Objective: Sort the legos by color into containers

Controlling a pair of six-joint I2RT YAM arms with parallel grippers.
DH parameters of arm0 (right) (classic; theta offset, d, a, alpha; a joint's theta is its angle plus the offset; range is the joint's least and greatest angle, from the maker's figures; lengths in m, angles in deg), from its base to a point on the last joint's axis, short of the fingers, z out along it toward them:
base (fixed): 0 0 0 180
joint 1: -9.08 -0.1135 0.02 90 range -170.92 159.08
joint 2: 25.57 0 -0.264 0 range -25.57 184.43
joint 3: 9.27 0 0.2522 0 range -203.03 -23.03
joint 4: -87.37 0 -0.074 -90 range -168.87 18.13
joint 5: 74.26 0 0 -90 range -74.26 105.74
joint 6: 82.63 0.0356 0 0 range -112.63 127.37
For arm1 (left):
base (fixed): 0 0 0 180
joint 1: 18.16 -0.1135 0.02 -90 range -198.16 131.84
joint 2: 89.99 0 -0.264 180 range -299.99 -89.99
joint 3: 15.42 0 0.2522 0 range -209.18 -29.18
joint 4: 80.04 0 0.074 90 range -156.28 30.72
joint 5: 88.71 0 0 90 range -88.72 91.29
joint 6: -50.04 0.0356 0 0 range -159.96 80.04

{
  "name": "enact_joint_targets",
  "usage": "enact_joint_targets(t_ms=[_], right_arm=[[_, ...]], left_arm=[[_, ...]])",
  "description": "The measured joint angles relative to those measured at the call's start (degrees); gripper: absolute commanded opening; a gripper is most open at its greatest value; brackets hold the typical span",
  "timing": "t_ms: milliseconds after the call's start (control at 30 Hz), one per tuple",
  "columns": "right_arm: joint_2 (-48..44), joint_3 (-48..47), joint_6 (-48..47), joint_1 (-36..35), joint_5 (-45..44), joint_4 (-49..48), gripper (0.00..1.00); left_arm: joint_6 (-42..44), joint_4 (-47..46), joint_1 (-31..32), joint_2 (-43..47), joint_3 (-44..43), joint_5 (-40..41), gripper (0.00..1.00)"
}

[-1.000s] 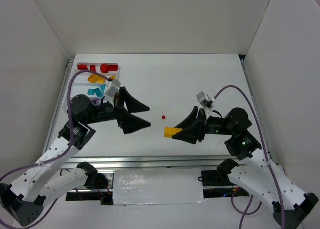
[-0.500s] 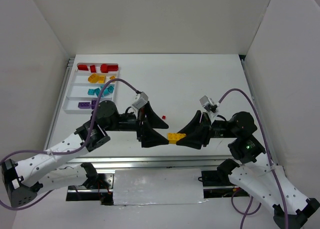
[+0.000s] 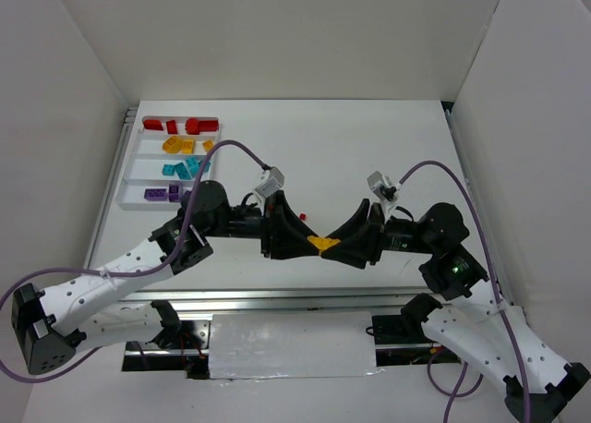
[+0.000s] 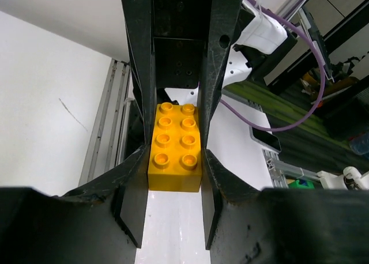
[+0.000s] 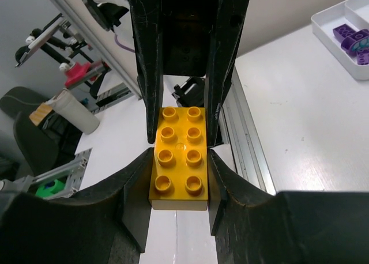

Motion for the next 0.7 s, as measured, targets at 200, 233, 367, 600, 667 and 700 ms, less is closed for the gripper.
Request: enact_joint_targets(t_ms=[200,233,367,600,667,700], right_arm=[[-0.1,0.0,1.0,-0.2,-9.8,0.7,1.0],[-0.1,0.0,1.3,-0.2,-14.2,1.8,1.0],[0.0,0.0,3.5,-0.2,-33.3,9.0,1.0],[-0.2,2.1,7.1,-0.1,-49.4,15.6,1.0],[-0.1,2.4,7.3,-0.1,-50.2,16.3,1.0],[0.0,2.4,7.3,-0.1,-50.4,16.5,0.99]], left_arm=[[1.7,6.4,-0.2,0.1,-2.8,8.0,0.0],[1.9,9.7,-0.9,0.1,-4.4,11.6,0.0],[1.1,24.2,-12.0,-0.9,-14.1,29.2,0.0],[-6.2,38.8,-41.8,-8.9,-23.8,55.4,0.0],[-8.0,41.0,-48.3,-15.1,-27.1,57.4,0.0],[-8.8,41.2,-50.6,-18.4,-28.8,57.6,0.0]])
